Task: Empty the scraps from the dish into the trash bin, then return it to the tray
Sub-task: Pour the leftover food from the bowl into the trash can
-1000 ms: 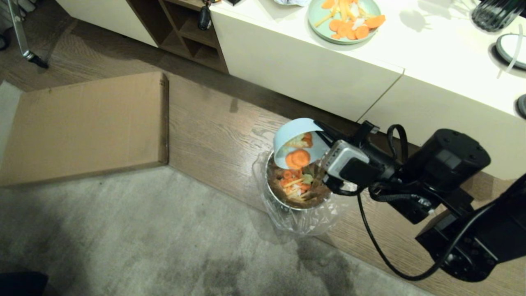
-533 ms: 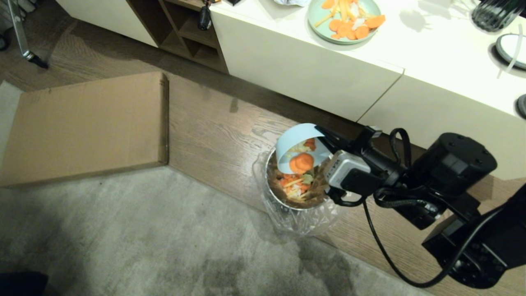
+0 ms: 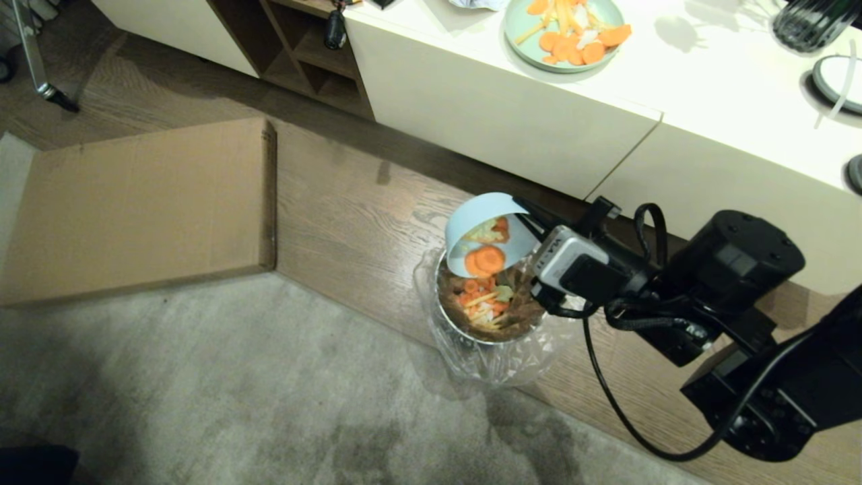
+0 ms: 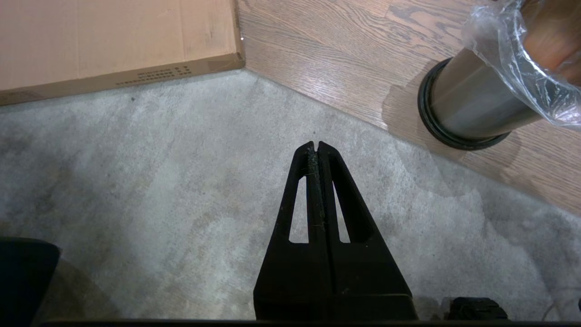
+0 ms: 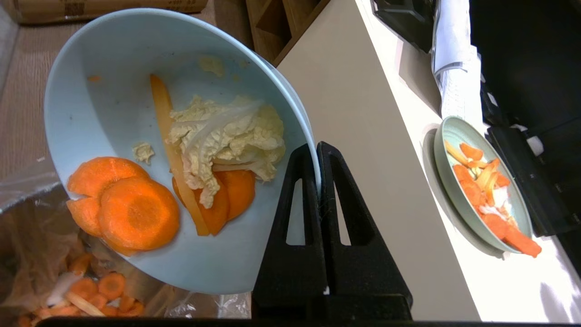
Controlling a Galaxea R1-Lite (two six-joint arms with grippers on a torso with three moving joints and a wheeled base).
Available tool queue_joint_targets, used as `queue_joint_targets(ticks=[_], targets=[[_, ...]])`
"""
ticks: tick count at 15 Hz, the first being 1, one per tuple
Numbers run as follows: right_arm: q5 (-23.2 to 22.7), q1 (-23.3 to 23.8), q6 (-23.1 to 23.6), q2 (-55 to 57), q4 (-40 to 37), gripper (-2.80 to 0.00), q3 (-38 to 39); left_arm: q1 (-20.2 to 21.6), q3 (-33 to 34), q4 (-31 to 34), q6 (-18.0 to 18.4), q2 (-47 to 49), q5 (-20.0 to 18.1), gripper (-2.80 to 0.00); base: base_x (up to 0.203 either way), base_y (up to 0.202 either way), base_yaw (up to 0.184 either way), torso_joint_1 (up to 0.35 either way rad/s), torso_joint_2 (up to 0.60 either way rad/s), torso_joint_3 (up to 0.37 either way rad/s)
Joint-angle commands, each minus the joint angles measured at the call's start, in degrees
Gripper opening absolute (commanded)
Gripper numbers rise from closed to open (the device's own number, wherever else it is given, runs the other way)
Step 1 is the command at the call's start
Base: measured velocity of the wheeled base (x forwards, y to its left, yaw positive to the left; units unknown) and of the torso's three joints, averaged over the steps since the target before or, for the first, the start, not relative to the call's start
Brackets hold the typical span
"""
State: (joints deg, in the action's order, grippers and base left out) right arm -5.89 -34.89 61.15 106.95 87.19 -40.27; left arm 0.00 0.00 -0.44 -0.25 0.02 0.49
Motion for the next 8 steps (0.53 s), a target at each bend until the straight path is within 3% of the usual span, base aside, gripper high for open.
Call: queue_joint_targets(ticks=[1,8], targets=[[-0.1,0.0,-1.8,0.2,1.6,-2.80,-0.4,0.0,0.0,0.0,0.0,0.0,0.0,-2.80,0.000,0.000,0.000,0.000,0.00,0.000],[-0.5,-0.3,-11.1,-2.0,2.8,-2.80,-0.4,0.0,0.0,0.0,0.0,0.0,0.0,-2.80,0.000,0.000,0.000,0.000,0.00,0.000]])
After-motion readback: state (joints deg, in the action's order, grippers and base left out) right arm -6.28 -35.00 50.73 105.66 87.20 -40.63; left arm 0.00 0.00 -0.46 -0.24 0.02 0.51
